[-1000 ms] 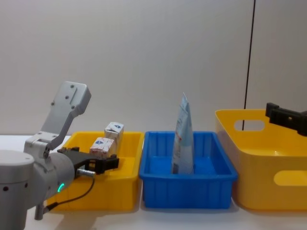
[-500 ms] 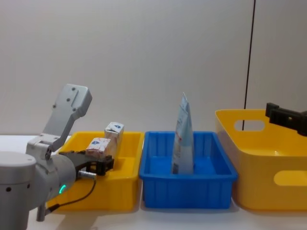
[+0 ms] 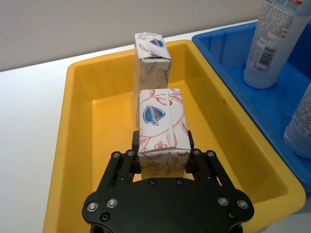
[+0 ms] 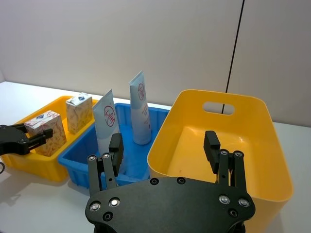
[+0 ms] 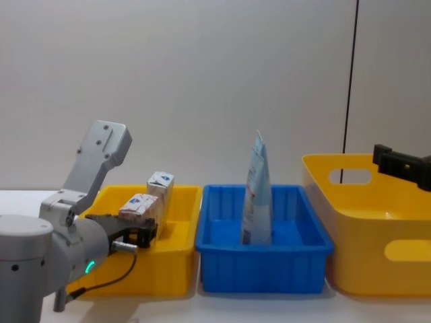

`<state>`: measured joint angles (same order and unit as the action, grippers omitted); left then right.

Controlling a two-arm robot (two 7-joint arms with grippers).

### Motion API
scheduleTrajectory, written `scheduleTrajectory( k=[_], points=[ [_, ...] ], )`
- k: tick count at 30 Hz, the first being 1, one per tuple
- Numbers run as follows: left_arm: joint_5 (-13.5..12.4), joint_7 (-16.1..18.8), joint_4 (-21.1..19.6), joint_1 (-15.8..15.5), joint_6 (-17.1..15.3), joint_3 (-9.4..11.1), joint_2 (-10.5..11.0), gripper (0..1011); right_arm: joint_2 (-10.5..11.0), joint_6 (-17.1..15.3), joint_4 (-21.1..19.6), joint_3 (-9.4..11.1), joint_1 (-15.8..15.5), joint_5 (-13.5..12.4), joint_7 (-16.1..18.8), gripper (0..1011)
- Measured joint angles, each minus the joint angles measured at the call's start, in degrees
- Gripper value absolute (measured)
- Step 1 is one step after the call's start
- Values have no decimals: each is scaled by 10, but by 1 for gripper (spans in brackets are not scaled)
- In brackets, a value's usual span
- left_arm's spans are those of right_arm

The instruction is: Bimanual collaborative sorting of washing and personal care products

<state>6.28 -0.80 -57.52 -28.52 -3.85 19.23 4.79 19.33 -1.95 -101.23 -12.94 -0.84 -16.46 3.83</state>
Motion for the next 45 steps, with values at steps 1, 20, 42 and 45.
scheduleTrajectory(
  k=[1,20,42,45],
  points=[
    [0,0,0,0,0,0,0,422,0,0,0,0,0,0,0,1002],
    [-30,0,-99,26,-4,-3,32,422,0,0,0,0,0,0,0,1002],
    [-2,-125,-295,86,-14,-17,128,422,0,0,0,0,0,0,0,1002],
    [11,-148,-313,92,-13,-19,140,422,0,0,0,0,0,0,0,1002]
  ],
)
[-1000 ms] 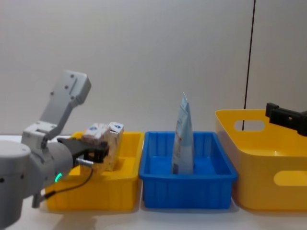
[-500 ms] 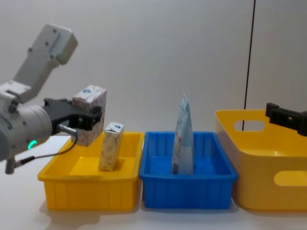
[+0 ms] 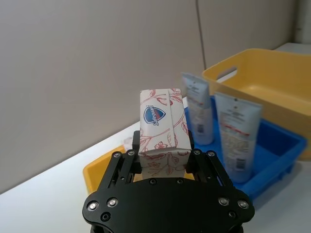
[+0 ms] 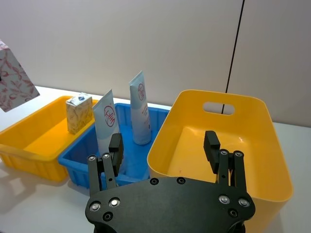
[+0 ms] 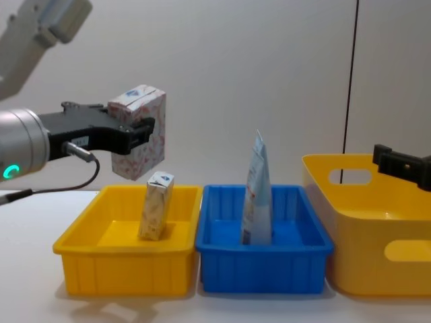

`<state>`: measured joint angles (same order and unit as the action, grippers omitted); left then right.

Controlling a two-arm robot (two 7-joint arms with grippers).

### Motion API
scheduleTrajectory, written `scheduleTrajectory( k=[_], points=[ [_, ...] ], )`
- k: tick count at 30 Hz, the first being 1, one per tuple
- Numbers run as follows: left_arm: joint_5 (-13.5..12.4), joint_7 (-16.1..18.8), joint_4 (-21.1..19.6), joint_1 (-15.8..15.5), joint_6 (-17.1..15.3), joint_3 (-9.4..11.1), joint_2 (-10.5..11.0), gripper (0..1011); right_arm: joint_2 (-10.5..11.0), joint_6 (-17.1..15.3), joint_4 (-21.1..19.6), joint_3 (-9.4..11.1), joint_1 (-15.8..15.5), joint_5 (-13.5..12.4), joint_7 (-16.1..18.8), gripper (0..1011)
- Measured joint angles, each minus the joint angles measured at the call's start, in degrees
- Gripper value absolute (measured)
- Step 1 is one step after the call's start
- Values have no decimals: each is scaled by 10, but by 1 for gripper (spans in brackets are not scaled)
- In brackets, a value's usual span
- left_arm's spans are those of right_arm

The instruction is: Bimanual collaborative sorting of washing and personal care products

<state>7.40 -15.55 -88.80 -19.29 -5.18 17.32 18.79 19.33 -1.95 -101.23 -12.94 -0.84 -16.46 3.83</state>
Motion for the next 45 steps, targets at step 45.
scheduleTrajectory(
  k=[45],
  points=[
    [221,-367,-86,21,32,21,128,422,0,0,0,0,0,0,0,1002]
  ],
)
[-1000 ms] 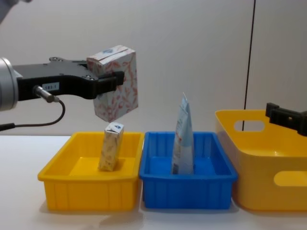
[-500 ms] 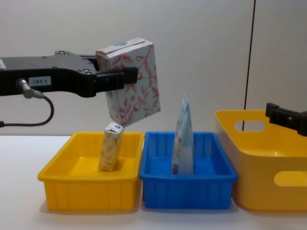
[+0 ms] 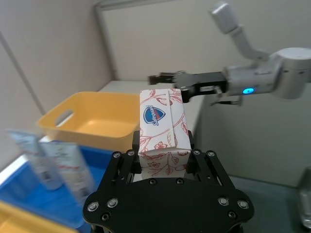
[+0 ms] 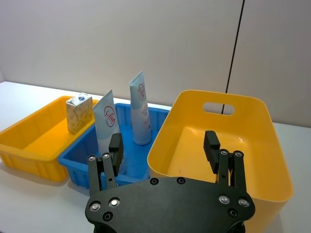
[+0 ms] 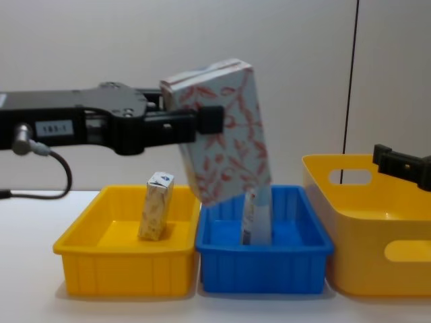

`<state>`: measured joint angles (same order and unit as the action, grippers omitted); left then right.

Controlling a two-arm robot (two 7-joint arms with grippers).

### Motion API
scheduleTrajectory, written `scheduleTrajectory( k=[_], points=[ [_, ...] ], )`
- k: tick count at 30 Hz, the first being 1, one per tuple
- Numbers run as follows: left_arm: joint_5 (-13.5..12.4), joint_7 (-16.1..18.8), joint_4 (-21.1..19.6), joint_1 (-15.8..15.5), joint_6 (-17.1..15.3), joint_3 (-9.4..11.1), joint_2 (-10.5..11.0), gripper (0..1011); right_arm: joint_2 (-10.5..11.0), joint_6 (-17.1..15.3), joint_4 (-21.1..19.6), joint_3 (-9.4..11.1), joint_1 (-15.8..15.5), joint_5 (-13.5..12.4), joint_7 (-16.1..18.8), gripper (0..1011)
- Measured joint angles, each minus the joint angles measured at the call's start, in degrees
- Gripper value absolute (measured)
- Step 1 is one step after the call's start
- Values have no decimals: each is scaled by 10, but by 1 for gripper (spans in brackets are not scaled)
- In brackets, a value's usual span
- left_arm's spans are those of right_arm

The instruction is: Bimanual collaborative sorting of washing and personal care products

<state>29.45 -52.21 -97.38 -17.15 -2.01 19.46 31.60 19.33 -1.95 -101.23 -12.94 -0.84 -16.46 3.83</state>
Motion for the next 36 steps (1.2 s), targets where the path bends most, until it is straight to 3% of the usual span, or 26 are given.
scheduleTrajectory(
  k=[6,17,36],
  points=[
    [12,-24,15,-6,10,18,-11,422,0,0,0,0,0,0,0,1002],
    [26,-28,37,-2,41,36,-39,422,0,0,0,0,0,0,0,1002],
    [33,-20,39,-5,48,46,-46,422,0,0,0,0,0,0,0,1002]
  ],
)
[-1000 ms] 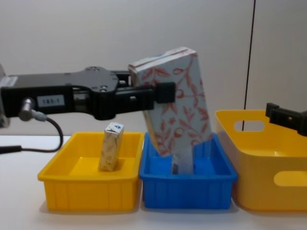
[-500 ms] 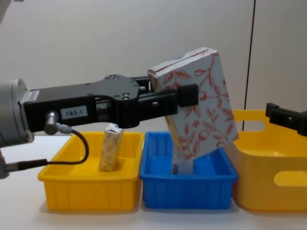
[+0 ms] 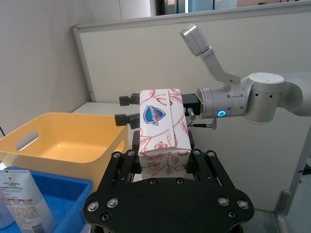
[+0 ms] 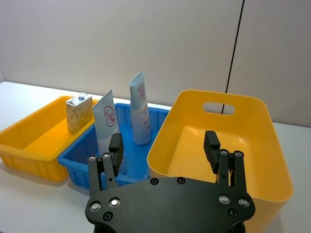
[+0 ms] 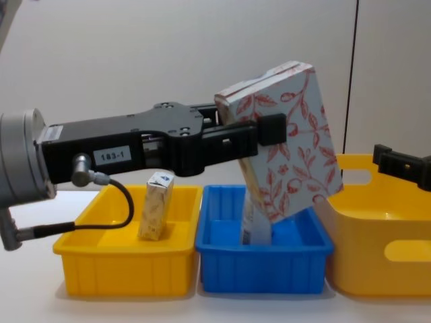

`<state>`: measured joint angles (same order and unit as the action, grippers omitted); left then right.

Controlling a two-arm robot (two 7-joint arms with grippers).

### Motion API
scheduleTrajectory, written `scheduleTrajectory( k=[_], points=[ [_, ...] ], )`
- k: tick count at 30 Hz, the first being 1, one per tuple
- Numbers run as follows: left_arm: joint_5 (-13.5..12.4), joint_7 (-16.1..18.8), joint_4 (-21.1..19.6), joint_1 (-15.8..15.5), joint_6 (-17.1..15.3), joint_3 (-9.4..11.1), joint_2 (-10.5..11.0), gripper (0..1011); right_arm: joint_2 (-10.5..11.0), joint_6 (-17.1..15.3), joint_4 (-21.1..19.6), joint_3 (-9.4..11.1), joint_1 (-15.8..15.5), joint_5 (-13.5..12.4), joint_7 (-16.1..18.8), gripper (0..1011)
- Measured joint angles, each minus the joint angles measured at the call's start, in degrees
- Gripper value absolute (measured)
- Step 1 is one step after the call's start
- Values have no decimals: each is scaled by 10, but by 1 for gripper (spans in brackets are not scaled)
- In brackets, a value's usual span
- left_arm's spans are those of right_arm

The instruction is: Bimanual collaborative sorting of washing and personal care products

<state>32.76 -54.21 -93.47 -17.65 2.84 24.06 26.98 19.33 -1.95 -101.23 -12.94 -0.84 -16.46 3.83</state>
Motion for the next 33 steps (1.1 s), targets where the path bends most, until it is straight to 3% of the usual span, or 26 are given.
scheduleTrajectory(
  k=[16,33],
  points=[
    [3,0,1,-3,2,4,-1,422,0,0,0,0,0,0,0,1002],
    [25,-80,27,-40,0,31,12,422,0,0,0,0,0,0,0,1002]
  ],
)
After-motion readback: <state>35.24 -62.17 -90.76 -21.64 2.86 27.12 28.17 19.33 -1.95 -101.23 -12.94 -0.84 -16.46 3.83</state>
